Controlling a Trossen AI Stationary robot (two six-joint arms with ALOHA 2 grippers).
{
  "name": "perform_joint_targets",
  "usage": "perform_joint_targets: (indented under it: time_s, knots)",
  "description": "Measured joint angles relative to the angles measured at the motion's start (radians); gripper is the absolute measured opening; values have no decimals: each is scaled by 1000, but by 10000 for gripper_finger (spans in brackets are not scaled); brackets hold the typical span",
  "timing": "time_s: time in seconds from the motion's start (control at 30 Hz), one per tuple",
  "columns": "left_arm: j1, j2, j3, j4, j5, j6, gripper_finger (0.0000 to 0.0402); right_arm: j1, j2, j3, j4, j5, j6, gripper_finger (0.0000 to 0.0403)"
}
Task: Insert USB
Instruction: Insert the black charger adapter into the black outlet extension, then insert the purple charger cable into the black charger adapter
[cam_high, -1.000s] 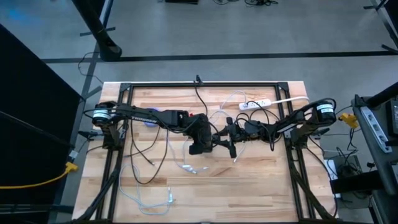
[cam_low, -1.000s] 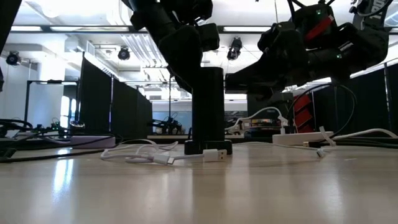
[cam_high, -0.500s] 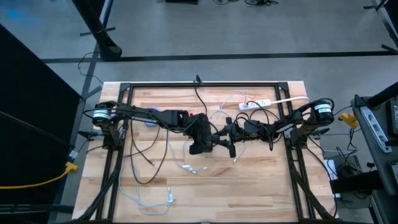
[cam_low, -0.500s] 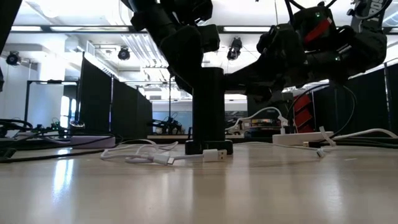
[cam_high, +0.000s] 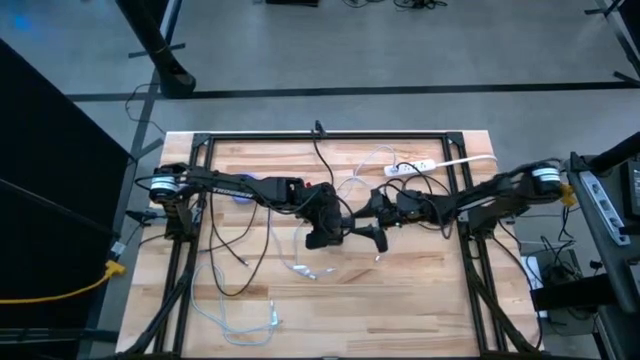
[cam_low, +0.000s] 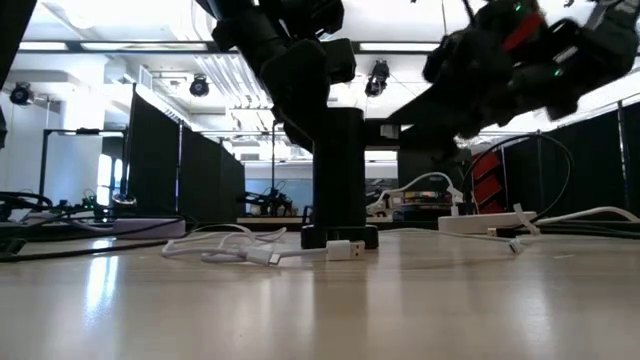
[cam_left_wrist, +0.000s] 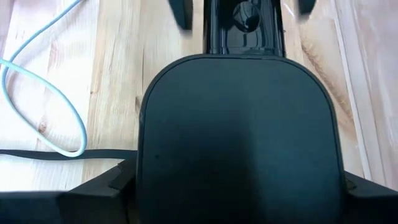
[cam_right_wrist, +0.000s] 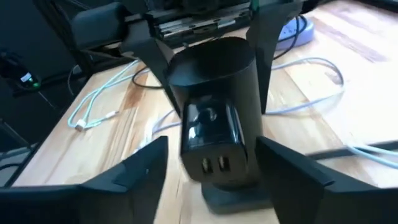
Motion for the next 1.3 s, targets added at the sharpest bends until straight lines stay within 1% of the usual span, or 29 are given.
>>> perform_joint_targets:
  time_s: [0.1, 0.23, 0.33, 0.43, 0.5, 0.67, 0.73, 0.77, 0.9, 1.03, 1.1, 1.2, 1.3]
  knots:
    - [0, -3, 0, -2, 0, 4, 263, 0, -128, -15, -122, 1, -6, 248]
    - [0, -9, 0, -5, -10, 13, 263, 0, -280, -24, -326, 9, -9, 247]
    - [0, -15, -1, -7, -12, 14, 263, 0, -360, -25, -418, 11, -9, 239]
    - [0, -18, -2, -7, -15, 15, 263, 0, -407, -26, -467, 11, -13, 230]
    - [0, -20, -2, -9, -17, 16, 272, 0, -424, -26, -490, 11, -16, 226]
    - [-2, -17, -10, -69, -13, 12, 367, 0, -429, -27, -507, 11, -11, 226]
    - [-2, -32, -6, -92, -12, 14, 387, 0, -429, -27, -510, 11, 3, 230]
    - [-2, -36, -6, -112, -12, 15, 388, 0, -429, -27, -510, 11, 8, 233]
    - [-2, -81, -6, -152, -14, 7, 369, 0, -430, -27, -511, 11, 13, 241]
    - [-2, -170, -4, -195, -25, -20, 363, 0, -431, -27, -511, 10, 13, 247]
    - [-2, -216, -4, -229, -51, -45, 363, 0, -431, -27, -511, 10, 12, 247]
    - [-1, -294, -4, -291, -75, -81, 365, 0, -431, -27, -510, 9, 12, 244]
    - [-1, -356, -3, -345, -75, -143, 364, 0, -433, -27, -507, -5, 33, 237]
